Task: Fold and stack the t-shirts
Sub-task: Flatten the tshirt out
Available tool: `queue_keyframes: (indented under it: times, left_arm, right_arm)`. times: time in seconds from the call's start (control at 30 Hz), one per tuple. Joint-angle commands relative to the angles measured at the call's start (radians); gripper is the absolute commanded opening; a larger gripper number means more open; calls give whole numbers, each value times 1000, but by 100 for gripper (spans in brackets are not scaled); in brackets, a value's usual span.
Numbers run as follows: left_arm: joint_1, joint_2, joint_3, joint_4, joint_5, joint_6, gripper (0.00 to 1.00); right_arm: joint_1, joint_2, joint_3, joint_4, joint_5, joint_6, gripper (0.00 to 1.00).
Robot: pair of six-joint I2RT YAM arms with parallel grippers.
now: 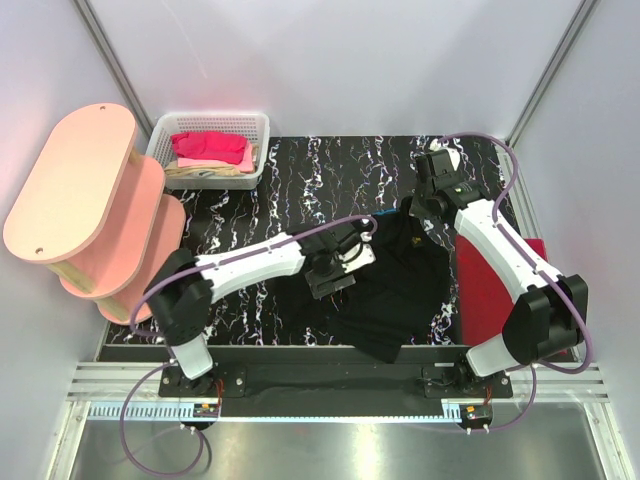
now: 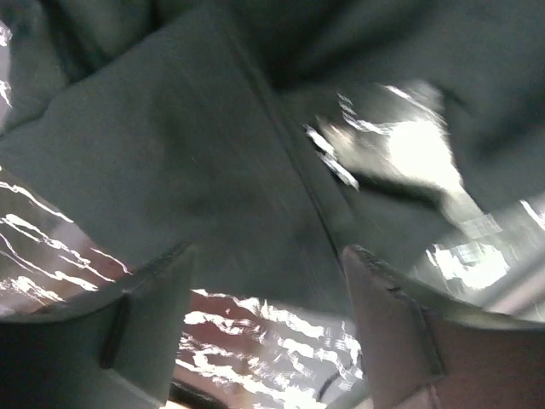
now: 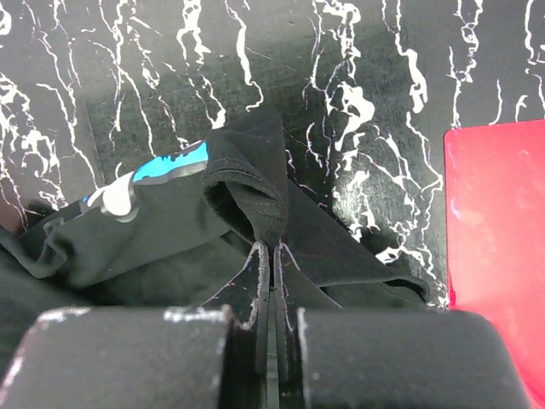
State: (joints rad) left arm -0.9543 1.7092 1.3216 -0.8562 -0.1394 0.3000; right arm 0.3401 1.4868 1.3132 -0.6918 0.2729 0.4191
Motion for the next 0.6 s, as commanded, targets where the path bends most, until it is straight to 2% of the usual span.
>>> queue_keyframes:
  times: [0.0,0.1,0.33,0.57]
  left_arm:
    - [14,61,-27,184,-158,-94,83]
    - [15,90,-13,236,-190,-119,83]
    - [22,211,138,238,-178,-156,82]
    - [43,296,243,226,-137,-190,76]
  right_arm:
    - [-4,-31,-14,54,-17,6,0]
    - [-3,-37,-26,57,-28,6,0]
    - [-4,-54,-57,71,-50,15,0]
    - [-3,-49,-65,78,-74,23,0]
